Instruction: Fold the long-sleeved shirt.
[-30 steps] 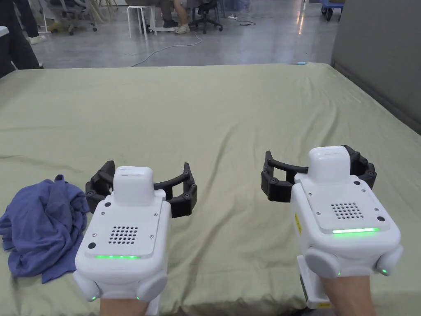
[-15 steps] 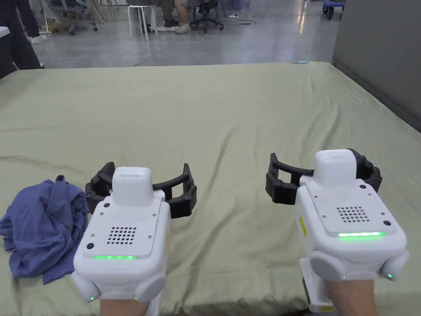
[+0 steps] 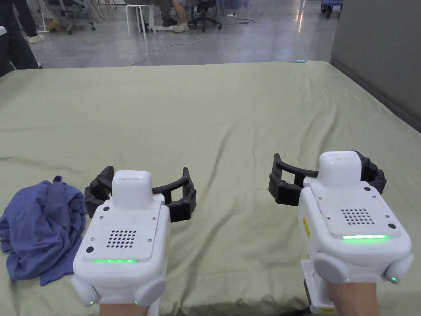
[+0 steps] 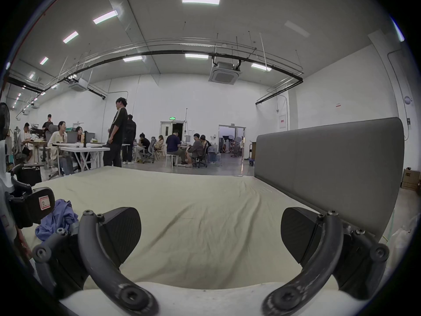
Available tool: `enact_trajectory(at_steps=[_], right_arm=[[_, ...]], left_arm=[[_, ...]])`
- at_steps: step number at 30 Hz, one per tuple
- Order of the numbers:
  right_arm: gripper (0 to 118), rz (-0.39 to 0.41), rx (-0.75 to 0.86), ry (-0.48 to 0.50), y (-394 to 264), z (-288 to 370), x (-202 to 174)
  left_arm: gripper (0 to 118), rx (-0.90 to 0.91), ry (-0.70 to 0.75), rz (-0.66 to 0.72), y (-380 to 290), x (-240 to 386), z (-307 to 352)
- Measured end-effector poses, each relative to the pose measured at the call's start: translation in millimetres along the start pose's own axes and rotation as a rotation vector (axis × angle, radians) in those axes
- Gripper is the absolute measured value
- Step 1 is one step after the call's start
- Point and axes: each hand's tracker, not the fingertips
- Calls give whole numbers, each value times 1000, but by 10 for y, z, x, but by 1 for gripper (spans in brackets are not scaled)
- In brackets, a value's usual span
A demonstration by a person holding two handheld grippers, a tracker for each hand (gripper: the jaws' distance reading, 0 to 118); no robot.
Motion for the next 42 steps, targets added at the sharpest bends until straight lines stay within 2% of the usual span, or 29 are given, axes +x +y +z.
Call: enact_trajectory(at_steps=[10, 11, 13, 14, 15, 16, 17, 19, 21, 25, 31, 38, 42], right_arm=[[118, 19, 4, -7, -3, -1, -19], [116, 22, 2, -9, -4, 0, -18], [103, -2, -17, 22, -7, 0, 13], [103, -12, -9, 9, -13, 7, 14], [68, -2, -6, -12, -19, -2, 8], [6, 14, -31, -61, -22, -28, -4], [0, 33, -30, -75, 34, 19, 2], [0, 2, -50, -3, 96, 64, 67], [0, 21, -36, -41, 69, 70, 39], [0, 18, -52, -23, 67, 37, 7], [0, 12, -42, 7, 110, 3, -210], [0, -5, -15, 222, 173, -144, -931], [0, -16, 0, 367, 209, -160, -1441]], left_arm=[[118, -6, -8, -26, -18, 3, 1], [115, -7, -9, -29, -19, 3, 4], [90, -17, -1, -8, -2, 6, 34], [90, -29, -5, 20, 14, 0, 40], [47, -37, -7, 31, 17, -1, 18], [3, -65, 25, 21, 10, 8, -9], [0, -43, 30, -15, 18, 14, -19], [0, -54, -7, -17, -9, -11, -7], [0, -41, -2, -29, -14, 22, 25], [0, -14, -35, 25, 16, 32, 54], [0, 3, 34, -30, 71, -22, 36], [0, -3, 244, -57, 72, -566, 169], [0, -33, 384, -14, 97, -935, 328]])
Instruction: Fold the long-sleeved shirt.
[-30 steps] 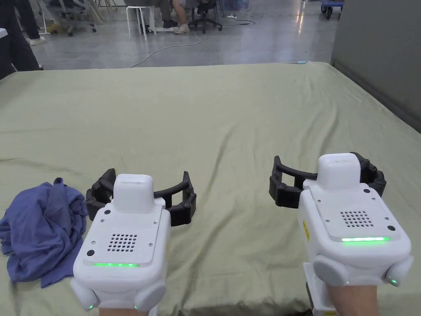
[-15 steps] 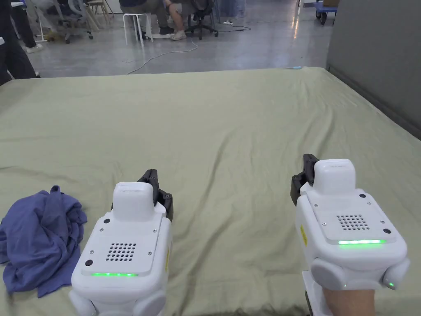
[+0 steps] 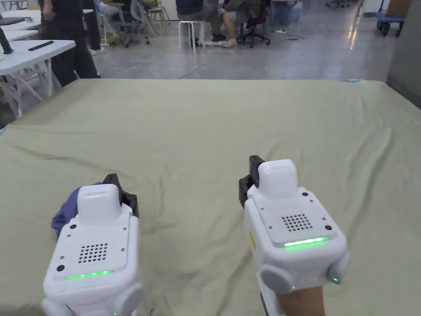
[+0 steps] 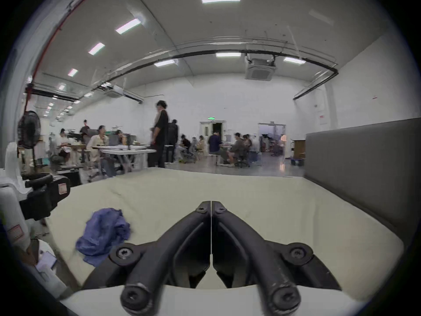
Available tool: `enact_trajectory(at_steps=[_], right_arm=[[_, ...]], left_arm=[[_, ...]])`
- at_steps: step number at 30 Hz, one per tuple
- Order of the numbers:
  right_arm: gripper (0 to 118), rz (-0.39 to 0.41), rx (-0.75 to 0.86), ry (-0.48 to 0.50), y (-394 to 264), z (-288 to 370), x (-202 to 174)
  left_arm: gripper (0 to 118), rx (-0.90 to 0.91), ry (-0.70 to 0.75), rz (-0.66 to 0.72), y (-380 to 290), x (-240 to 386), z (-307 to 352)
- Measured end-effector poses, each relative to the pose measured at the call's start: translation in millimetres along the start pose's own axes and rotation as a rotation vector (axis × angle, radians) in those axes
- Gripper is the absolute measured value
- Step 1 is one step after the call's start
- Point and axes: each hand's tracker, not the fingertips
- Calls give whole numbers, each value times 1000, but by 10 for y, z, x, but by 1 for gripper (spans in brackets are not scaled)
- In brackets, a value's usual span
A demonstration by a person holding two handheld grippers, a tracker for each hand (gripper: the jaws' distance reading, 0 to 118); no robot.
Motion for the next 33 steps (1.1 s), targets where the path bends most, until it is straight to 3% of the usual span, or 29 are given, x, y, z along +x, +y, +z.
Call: enact_trajectory(at_steps=[4, 8, 9, 10, 11, 12, 13, 14, 18, 20, 22, 26, 30, 32, 33], right_arm=[[0, 7, -7, 89, -6, -113, -371], [0, 10, -17, 141, -16, -189, -561], [0, 13, -24, 152, -17, -199, -575], [0, 15, -29, 161, -23, -184, -569], [0, 21, -40, 172, -19, -197, -576], [0, 28, -51, 165, -14, -211, -590], [0, 32, -57, 158, -19, -224, -597], [0, 33, -58, 160, -41, -188, -561], [0, 32, -79, 161, -122, -230, -502], [0, 26, -94, 160, -162, -288, -485], [0, 32, -109, 155, -192, -319, -455], [0, 37, -147, 152, -259, -448, -411], [0, 48, -173, 141, -307, -543, -342], [0, 43, -178, 134, -328, -566, -303], [0, 39, -183, 130, -338, -576, -282]], left_arm=[[0, -11, 68, 11, 44, -263, 21], [2, -39, 117, -87, 58, -343, 5], [11, -74, 119, -99, 65, -357, -57], [30, -122, 99, -111, 75, -384, -130], [58, -209, 73, -114, 66, -416, -241], [103, -306, 64, -109, 55, -450, -398], [118, -398, 55, -93, 36, -488, -537], [118, -409, 94, -49, 8, -546, -644], [118, -614, -14, 149, -61, -731, -1293], [118, -738, -4, 131, -178, -811, -1684], [118, -879, 54, 0, -276, -798, -2042], [109, -891, 22, -25, -537, -819, -2547], [66, -985, 118, 27, -723, -886, -2740], [60, -995, 58, 139, -777, -958, -2721], [42, -984, 32, 181, -799, -965, -2725]])
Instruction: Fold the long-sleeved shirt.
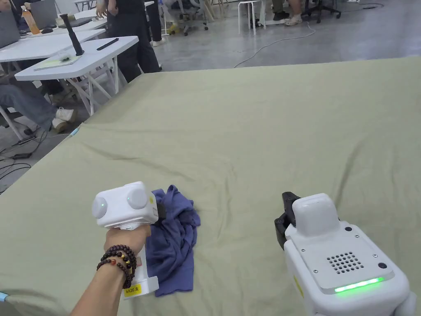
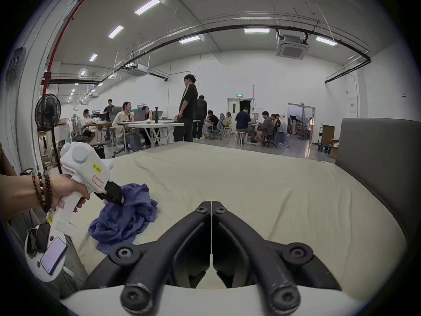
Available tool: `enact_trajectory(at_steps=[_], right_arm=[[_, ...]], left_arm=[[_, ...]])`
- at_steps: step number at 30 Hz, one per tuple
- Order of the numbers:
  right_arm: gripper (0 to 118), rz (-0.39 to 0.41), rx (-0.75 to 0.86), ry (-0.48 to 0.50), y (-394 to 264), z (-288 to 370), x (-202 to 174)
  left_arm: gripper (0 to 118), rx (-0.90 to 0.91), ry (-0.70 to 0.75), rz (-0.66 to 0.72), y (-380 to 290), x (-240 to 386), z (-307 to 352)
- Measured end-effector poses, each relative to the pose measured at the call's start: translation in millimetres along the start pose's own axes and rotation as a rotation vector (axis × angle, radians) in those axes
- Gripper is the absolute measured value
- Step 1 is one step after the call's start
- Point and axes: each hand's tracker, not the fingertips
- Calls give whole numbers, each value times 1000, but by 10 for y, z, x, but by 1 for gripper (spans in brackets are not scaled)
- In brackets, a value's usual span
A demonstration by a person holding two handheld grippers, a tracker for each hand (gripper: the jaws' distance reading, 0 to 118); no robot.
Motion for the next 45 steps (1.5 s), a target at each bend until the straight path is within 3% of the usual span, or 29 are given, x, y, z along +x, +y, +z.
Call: enact_trajectory(at_steps=[2, 3, 5, 8, 13, 19, 24, 27, 29, 34, 35, 37, 38, 40, 45], right_arm=[[0, -10, -10, -5, -17, -15, 35], [0, -13, -14, -9, -23, -20, 50], [0, -23, -19, -15, -22, -9, 80], [0, -29, -10, -28, -19, 54, 153], [0, -61, 12, -87, 32, 225, 373], [0, -95, 57, -193, 69, 651, 846], [0, -134, 75, -321, 0, 1060, 1299], [0, -157, 44, -392, -56, 1228, 1551], [0, -163, 36, -416, -101, 1307, 1677], [0, -168, 9, -467, -168, 1442, 1846], [0, -171, -1, -470, -180, 1439, 1862], [0, -173, -14, -466, -192, 1409, 1869], [0, -170, -22, -459, -196, 1396, 1861], [0, -160, -37, -437, -189, 1369, 1827], [0, -178, -53, -421, -136, 1303, 1689]], left_arm=[[12, 14, 16, -29, -15, 5, 0], [3, 20, 38, -57, -10, 39, 15], [2, 53, 19, -66, 18, 74, 147], [2, 142, -127, -41, 116, 211, 485], [2, 268, -307, -182, 161, 859, 1163], [2, 321, -584, -327, -199, 2199, 1630], [2, 181, -870, -370, -750, 3492, 1580], [2, 138, -905, -489, -1220, 4138, 1414], [2, 58, -855, -489, -1465, 4368, 1230], [4, 65, -790, -500, -1739, 4334, 1005], [13, 70, -787, -510, -1719, 4265, 1018], [96, 109, -770, -518, -1657, 4087, 1100], [118, 133, -772, -525, -1591, 3957, 1171], [114, 266, -812, -486, -1581, 3627, 1345], [117, 432, -645, -461, -1689, 2674, 1707]])
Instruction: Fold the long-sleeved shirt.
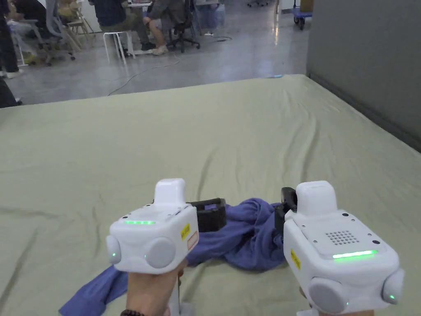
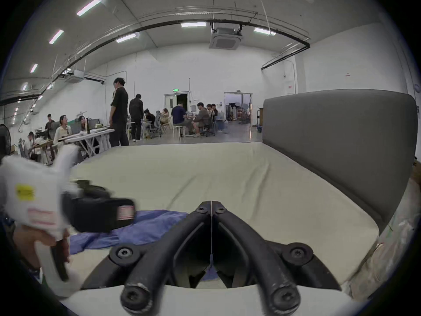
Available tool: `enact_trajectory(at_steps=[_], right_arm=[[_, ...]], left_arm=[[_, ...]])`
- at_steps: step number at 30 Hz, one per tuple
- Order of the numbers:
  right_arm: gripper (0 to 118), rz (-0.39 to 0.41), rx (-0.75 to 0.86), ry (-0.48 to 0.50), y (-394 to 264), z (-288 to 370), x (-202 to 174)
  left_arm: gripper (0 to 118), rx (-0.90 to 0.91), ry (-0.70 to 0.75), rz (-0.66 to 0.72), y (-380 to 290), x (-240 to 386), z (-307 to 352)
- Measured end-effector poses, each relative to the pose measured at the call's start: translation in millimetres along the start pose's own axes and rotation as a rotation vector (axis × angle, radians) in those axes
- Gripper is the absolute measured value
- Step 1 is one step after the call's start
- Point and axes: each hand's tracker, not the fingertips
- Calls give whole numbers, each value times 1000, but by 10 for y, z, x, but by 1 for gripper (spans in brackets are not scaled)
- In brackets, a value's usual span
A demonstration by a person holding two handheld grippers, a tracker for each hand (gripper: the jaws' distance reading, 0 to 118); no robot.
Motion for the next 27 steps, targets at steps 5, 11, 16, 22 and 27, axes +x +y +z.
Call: enact_trajectory(at_steps=[5, 11, 16, 22, 27], right_arm=[[0, 27, -20, 0, -78, 43, -112], [0, 63, -48, -35, -163, 35, -172], [0, 57, -53, -47, -132, 38, -151], [0, 49, -53, -43, -115, 43, -101], [0, 25, -80, -33, -171, -86, -43]], left_arm=[[113, 26, 112, 66, -492, -366, 653], [0, -3, 255, 58, -789, -651, 903], [0, -3, 210, 111, -768, -664, 871], [0, -38, 181, 112, -417, -683, 578], [118, -172, 116, 142, 64, -1084, -260]])
